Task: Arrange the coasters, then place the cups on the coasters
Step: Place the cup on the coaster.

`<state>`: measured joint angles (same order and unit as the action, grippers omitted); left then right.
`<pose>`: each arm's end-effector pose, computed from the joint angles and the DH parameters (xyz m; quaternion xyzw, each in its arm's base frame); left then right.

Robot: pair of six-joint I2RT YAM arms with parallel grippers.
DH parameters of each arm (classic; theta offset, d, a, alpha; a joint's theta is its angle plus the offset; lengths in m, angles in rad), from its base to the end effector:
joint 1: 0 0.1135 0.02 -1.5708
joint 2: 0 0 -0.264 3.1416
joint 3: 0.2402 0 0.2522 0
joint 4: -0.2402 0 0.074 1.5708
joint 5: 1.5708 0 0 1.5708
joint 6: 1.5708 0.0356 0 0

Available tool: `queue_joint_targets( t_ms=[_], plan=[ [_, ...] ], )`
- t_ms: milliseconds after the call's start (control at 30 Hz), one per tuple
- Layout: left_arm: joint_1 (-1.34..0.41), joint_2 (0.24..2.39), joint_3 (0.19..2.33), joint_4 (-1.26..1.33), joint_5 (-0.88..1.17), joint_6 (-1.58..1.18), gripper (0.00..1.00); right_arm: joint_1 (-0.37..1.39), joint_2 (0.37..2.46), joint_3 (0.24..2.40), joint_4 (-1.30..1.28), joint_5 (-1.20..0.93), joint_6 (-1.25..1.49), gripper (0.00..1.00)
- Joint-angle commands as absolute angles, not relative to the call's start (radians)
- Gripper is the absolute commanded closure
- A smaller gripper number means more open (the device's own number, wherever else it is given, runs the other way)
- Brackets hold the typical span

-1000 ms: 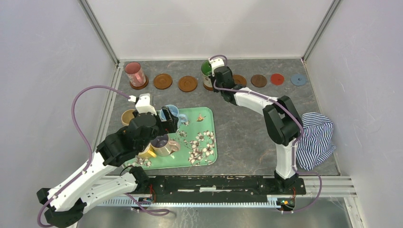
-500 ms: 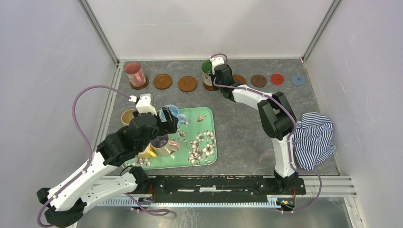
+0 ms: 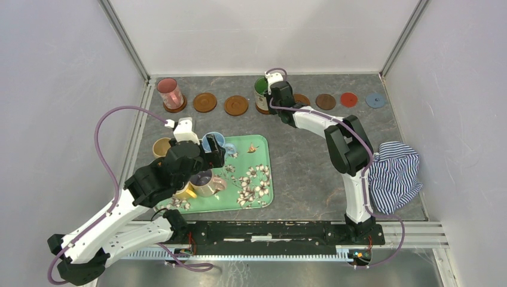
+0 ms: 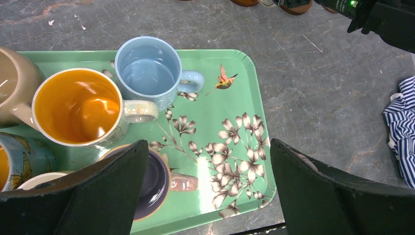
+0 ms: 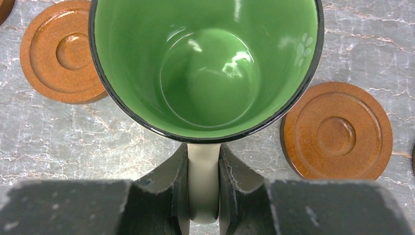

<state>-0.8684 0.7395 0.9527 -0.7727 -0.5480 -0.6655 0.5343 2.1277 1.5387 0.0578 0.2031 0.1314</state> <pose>0.1047 -0.0950 0.3465 -0.0451 0.8512 -0.1531 0.5000 0.4257 0.2436 0.1963 -0.1234 0.8561 0.0783 0.4958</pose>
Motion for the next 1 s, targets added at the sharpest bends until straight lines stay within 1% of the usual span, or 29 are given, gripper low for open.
queue_joint_targets(
  t_ms=[0,133,233,300,367,433,700,900,933,967],
  plan=[
    [-0.873,0.742,0.991,-0.765,-0.552,-0.681,0.00,0.531,2.108,1.618,0.187,0.204,0.147,1.00],
    [-0.873,0.740,0.989,-0.764,-0.550,-0.680,0.00,0.531,2.122,1.632,0.168,0.203,0.145,0.95],
    [-0.873,0.737,0.989,-0.764,-0.548,-0.681,0.00,0.526,2.137,1.655,0.144,0.196,0.148,0.90],
    [-0.873,0.733,0.987,-0.764,-0.548,-0.682,0.00,0.526,2.138,1.658,0.141,0.192,0.150,0.85],
    [-0.873,0.731,0.985,-0.764,-0.548,-0.683,0.00,0.526,2.139,1.662,0.135,0.192,0.153,0.78],
    [-0.873,0.730,0.983,-0.764,-0.546,-0.684,0.00,0.525,2.139,1.664,0.132,0.189,0.152,0.74],
    [-0.873,0.737,0.983,-0.763,-0.545,-0.685,0.00,0.524,2.112,1.656,0.104,0.235,0.145,0.73],
    [-0.873,0.745,0.980,-0.757,-0.538,-0.685,0.00,0.522,2.105,1.650,0.101,0.226,0.138,0.71],
    [-0.873,0.745,0.978,-0.754,-0.538,-0.685,0.00,0.522,2.105,1.651,0.101,0.228,0.137,0.69],
    [-0.873,0.747,0.977,-0.753,-0.537,-0.686,0.00,0.522,2.105,1.651,0.100,0.229,0.136,0.65]
  ],
)
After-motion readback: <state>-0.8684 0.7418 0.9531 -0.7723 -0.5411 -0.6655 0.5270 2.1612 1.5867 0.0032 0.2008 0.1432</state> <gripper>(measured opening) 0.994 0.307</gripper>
